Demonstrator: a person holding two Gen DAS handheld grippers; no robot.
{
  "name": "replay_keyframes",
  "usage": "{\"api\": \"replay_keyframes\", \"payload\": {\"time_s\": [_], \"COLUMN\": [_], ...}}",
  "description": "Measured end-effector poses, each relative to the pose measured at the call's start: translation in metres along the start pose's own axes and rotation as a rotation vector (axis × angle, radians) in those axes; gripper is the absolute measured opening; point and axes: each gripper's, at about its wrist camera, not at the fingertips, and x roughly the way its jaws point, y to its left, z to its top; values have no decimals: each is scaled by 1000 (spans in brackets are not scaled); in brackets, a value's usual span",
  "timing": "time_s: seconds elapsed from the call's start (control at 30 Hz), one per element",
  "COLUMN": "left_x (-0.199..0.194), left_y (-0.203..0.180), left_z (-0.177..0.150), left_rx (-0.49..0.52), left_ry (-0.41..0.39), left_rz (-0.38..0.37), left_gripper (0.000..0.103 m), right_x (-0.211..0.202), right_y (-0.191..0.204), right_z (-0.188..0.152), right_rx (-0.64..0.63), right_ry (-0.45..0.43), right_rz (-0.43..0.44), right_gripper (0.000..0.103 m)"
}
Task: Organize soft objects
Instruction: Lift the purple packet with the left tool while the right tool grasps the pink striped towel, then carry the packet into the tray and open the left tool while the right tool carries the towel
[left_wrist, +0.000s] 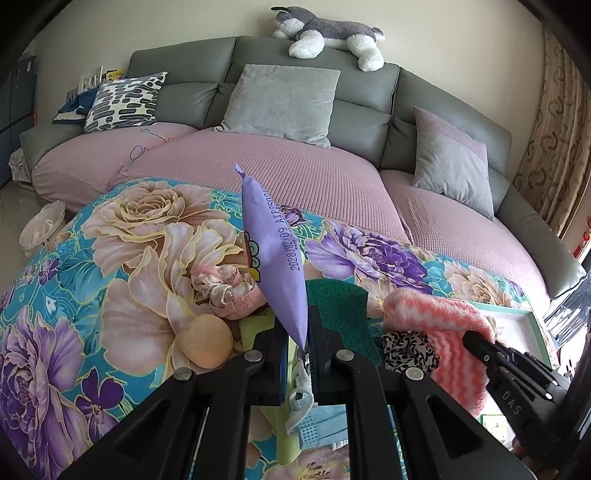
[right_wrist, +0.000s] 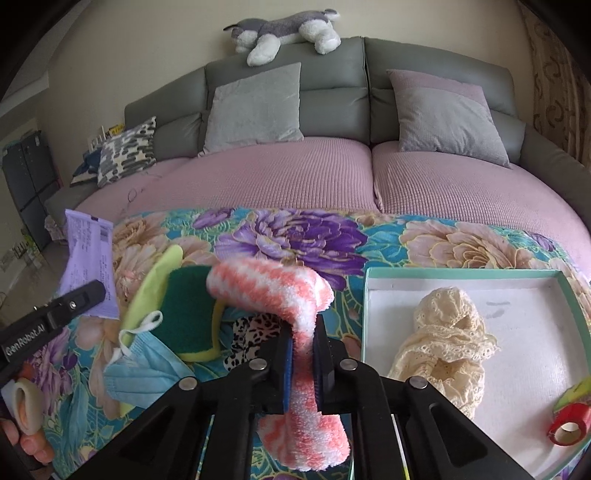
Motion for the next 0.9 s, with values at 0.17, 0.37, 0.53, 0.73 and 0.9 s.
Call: {"api": "replay_keyframes", "payload": {"time_s": [0.17, 0.37, 0.53, 0.73, 0.9], "left_x": [-8, -10, -12, -15, -12], "left_y": [-5, -17, -37, -76, -122], "left_z": [3, 6, 9, 16, 18], "left_rx": [13, 38, 83, 159, 235], "left_ry": [-26, -34, -35, -43, -38], "left_rz": [-8, -19, -36, -83, -171], "left_gripper": [9, 9, 9, 9, 9], "right_x": [-25, -48, -62, -82, -93], "right_y": [-8, -24, -50, -95, -138], "right_z": [10, 18, 20, 19, 12], "right_rx": [28, 61, 104, 185, 267], "right_ry": [-81, -142, -173, -218, -226], "right_rz": [-1, -26, -78, -183, -307], "right_gripper": [9, 9, 9, 9, 9]}}
